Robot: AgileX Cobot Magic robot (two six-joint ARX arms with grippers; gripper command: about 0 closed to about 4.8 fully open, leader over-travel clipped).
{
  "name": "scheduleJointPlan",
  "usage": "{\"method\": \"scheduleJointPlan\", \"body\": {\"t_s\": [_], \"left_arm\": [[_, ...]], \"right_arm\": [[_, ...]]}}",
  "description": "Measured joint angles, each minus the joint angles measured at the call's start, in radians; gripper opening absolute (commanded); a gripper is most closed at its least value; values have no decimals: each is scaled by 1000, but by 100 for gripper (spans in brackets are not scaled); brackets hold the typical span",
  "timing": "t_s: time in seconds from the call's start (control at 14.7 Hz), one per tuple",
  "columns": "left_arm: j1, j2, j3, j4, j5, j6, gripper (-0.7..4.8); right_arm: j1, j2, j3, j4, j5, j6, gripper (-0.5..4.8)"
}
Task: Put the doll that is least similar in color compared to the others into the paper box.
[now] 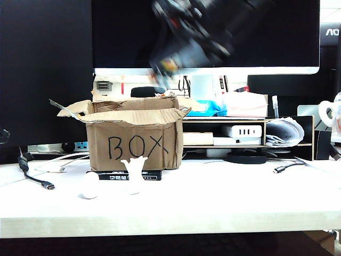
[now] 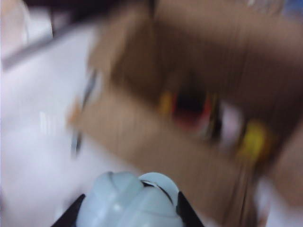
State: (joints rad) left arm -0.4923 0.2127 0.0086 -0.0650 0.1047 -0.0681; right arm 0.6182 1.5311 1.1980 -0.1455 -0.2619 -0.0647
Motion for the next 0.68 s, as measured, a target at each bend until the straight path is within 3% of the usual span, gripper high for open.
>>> {"method": "scheduleJointPlan", "body": {"t_s": [0.34,0.55,0.68], "left_arm": [[0,0,0,0,0,0,-5],[0,0,0,0,0,0,-5],[0,0,0,0,0,0,-5]], "right_arm": [[-1,260,333,-22,27,0,133],[-2,417,534,-141,53,0,216],[-5,467,583,-171,74,0,314]]}}
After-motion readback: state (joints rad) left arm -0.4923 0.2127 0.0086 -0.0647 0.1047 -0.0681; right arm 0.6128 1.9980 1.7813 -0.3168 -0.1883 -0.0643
